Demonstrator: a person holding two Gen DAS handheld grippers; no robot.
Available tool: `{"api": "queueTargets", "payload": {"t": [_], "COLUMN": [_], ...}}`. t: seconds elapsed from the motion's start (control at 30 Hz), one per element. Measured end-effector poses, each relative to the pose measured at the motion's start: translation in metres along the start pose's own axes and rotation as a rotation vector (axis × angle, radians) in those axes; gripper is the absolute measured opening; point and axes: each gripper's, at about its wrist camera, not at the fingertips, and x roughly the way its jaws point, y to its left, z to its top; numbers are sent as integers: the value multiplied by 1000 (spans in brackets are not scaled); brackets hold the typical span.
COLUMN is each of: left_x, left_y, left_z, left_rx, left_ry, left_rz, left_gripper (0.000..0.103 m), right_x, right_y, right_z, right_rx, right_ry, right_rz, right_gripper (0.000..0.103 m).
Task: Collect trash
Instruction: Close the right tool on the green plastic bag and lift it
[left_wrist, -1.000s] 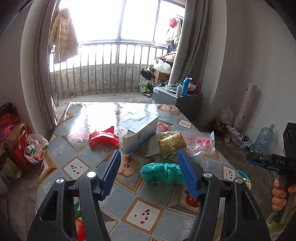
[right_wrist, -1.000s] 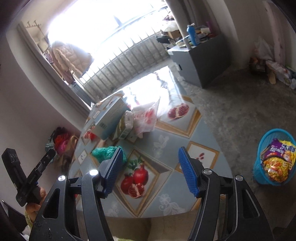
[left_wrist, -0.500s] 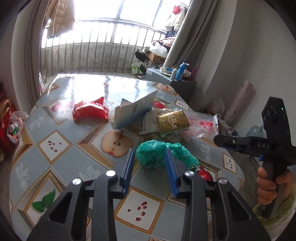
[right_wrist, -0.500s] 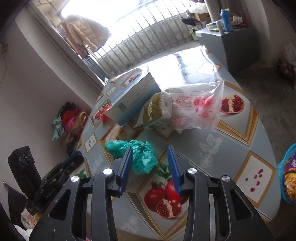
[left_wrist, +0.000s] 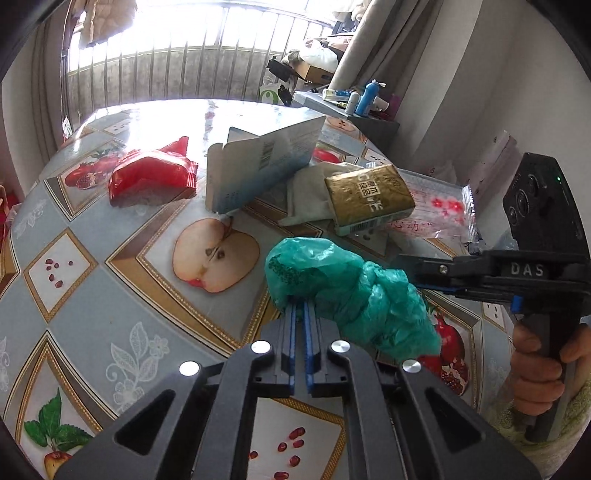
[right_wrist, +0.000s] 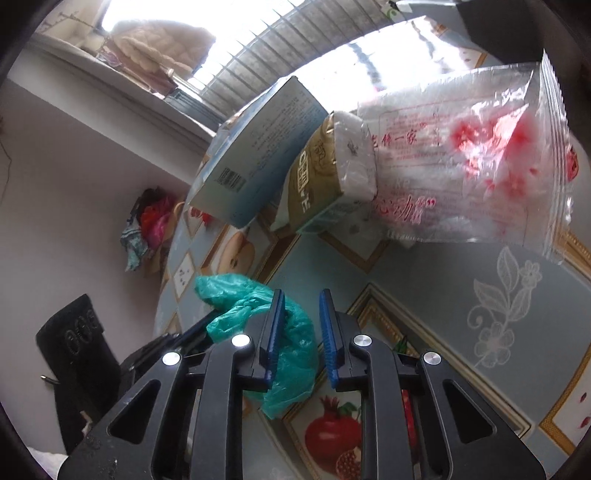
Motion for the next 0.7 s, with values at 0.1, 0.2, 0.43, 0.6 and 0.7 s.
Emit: {"api": "queueTargets", "payload": {"t": [0.1,0.2,0.43,0.6,0.7], "left_x": [0,3,5,15,24], "left_y": [6,6,-13,-46,-69], "left_z": [-1,-2,-13,-11,-6], "left_rx": [-24,-40,-43,-6,24], "left_ry": [13,33,61,91,98], "left_rz": [-23,-29,-51,-115,-155], "left_gripper": [3,3,1,0,0], "right_x": [-3,-3,0,-18,-39], "right_y": [-5,-1,2,-17,-34], "right_z": [2,3,-7,-15,-19], "right_rx": [36,25,22,93,141], "right_ry": [19,21,68,46,1], "right_rz": [76,112,143,178,165], "right_gripper": [27,39,44,44,43]}}
